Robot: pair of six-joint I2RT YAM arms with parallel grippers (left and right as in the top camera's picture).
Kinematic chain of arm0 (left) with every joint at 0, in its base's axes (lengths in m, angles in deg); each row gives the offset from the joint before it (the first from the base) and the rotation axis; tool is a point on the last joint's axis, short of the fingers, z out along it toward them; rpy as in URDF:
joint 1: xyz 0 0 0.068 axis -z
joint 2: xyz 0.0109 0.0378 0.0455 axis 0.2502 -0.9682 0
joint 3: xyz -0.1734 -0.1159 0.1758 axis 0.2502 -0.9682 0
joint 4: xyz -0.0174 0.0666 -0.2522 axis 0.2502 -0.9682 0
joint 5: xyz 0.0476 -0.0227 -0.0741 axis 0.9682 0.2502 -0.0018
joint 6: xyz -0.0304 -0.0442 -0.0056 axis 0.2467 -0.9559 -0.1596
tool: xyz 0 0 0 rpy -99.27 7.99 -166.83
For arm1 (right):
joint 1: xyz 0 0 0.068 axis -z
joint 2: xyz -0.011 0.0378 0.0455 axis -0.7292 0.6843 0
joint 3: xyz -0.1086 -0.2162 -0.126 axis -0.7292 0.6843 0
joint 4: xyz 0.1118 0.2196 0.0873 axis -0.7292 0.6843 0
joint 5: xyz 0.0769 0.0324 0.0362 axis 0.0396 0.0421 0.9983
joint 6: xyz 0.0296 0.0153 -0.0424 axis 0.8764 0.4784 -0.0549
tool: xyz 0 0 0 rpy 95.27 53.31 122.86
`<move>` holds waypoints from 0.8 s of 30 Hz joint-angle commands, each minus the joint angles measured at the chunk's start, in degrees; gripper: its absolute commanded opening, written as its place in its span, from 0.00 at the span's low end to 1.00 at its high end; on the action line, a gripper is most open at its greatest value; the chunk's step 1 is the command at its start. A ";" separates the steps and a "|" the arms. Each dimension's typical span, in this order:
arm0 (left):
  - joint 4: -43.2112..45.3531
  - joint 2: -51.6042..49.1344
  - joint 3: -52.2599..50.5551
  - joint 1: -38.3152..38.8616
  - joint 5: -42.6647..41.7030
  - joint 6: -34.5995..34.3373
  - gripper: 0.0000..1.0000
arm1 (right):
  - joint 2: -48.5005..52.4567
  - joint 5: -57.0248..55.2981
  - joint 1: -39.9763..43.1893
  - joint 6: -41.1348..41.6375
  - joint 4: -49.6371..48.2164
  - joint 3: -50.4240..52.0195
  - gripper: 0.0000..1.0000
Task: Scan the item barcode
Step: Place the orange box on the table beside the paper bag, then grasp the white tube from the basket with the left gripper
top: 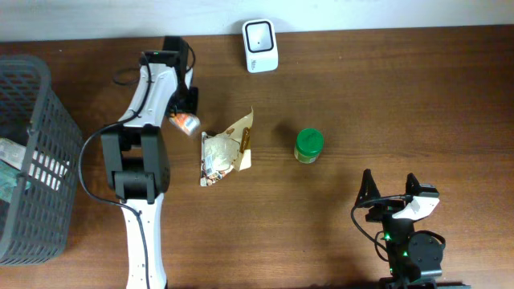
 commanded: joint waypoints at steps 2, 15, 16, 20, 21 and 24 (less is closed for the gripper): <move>-10.54 -1.46 -1.60 3.50 -13.94 -4.04 0.51 | -0.37 -0.09 -0.46 0.24 0.07 0.52 0.98; -25.66 0.76 38.45 3.06 -14.58 -4.02 0.79 | -0.37 -0.09 -0.46 0.24 0.07 0.52 0.98; -27.41 1.22 43.30 2.45 -14.58 -4.00 0.88 | -0.37 -0.09 -0.46 0.24 0.07 0.52 0.98; -31.41 9.51 56.28 -3.72 -13.70 -5.16 1.00 | -0.37 -0.09 -0.46 0.24 0.07 0.52 0.98; -31.52 11.78 56.28 -5.64 -12.46 -6.40 1.00 | -0.37 -0.09 -0.46 0.24 0.07 0.52 0.98; -31.58 18.32 56.28 -14.97 -7.34 -12.33 1.00 | -0.37 -0.09 -0.46 0.24 0.07 0.52 0.98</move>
